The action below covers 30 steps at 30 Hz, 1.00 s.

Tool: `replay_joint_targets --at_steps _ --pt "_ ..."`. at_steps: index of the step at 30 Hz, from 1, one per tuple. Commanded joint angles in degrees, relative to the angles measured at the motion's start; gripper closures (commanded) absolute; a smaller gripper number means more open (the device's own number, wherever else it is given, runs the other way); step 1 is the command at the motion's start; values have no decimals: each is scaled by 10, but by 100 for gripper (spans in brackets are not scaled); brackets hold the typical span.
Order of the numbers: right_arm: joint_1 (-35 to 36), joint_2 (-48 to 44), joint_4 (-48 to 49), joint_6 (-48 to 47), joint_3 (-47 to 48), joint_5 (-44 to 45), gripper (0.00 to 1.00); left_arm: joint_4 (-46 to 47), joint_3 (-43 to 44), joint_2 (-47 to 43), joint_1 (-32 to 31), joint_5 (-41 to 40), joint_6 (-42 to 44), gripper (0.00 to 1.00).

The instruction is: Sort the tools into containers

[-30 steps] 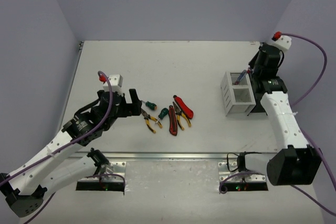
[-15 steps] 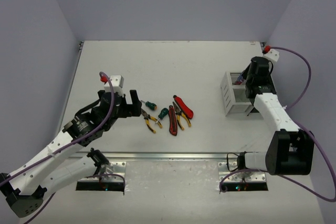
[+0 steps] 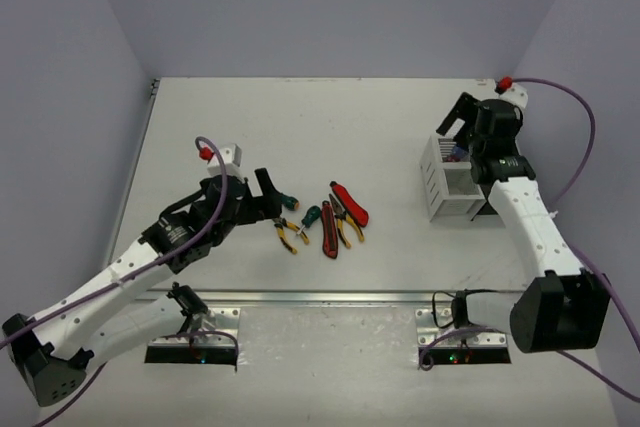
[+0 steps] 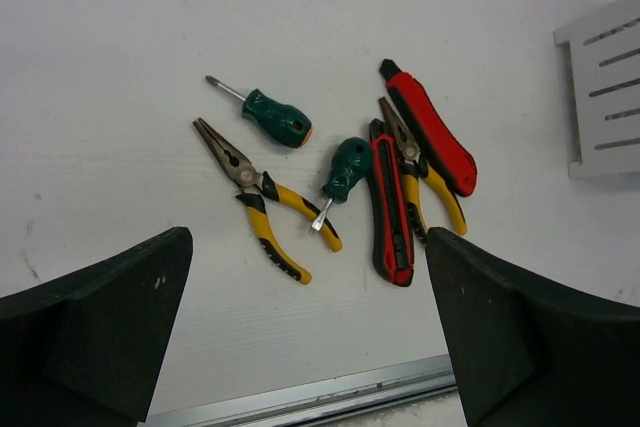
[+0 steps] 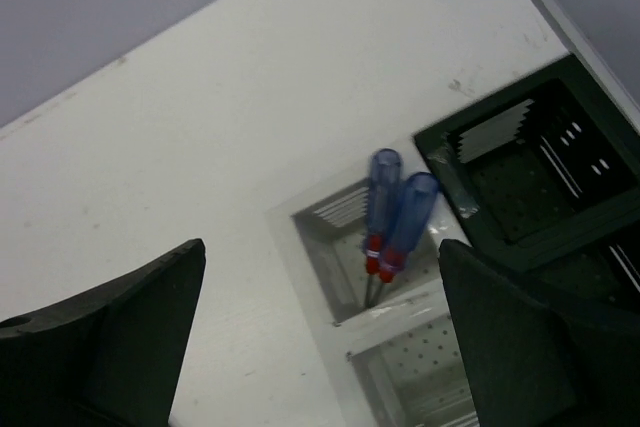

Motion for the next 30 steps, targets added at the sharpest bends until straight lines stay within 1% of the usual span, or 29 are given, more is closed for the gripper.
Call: replay_joint_targets --at_steps 1,2,3,5,6,9,10,11,13,15,16,18,19,20,21,22,24,26,28,30 --pt "116 -27 -131 -41 80 -92 5 22 7 82 4 -3 -102 0" --pt "148 -26 -145 -42 79 -124 7 4 21 104 4 -9 -113 0" --pt "171 -20 -158 -43 73 -139 9 -15 35 119 3 -23 -130 0" --pt "235 -1 -171 -51 53 -146 11 -70 75 137 4 -46 -145 0" --pt "277 10 -181 -51 47 -133 12 -100 96 138 4 -74 -143 0" --pt "348 52 -189 -35 21 -49 13 -158 127 115 3 -141 -131 0" --pt "378 64 -187 -29 11 -31 13 -172 138 104 4 -159 -124 0" --pt "390 75 -184 -26 6 -23 14 -175 144 92 4 -168 -107 0" --pt "410 101 -179 -9 6 -17 15 -154 138 44 4 -164 -6 0" --pt "424 123 -172 7 12 -20 17 -106 124 10 4 -105 59 0" --pt "436 137 -156 25 14 -21 17 -92 107 -20 4 -78 105 0" --pt "454 161 -125 65 19 -12 13 -58 69 -71 4 -33 145 0" --pt "462 173 -108 85 22 -6 10 -42 48 -93 4 -31 144 0" --pt "468 173 -107 86 23 8 10 -33 47 -94 4 -39 144 0" --pt "474 195 -96 100 27 24 7 -28 32 -115 3 -41 139 0" --pt "477 208 -87 132 32 39 6 -24 30 -123 3 -29 140 0" --pt "491 260 -92 182 70 81 4 -22 27 -136 3 -25 140 0" --pt "506 300 -105 207 102 122 3 -20 21 -142 3 -24 135 0" --pt "511 343 -129 236 155 159 3 -20 20 -142 4 -20 135 0" --pt "514 386 -159 264 183 172 5 -20 20 -142 4 -20 135 0"
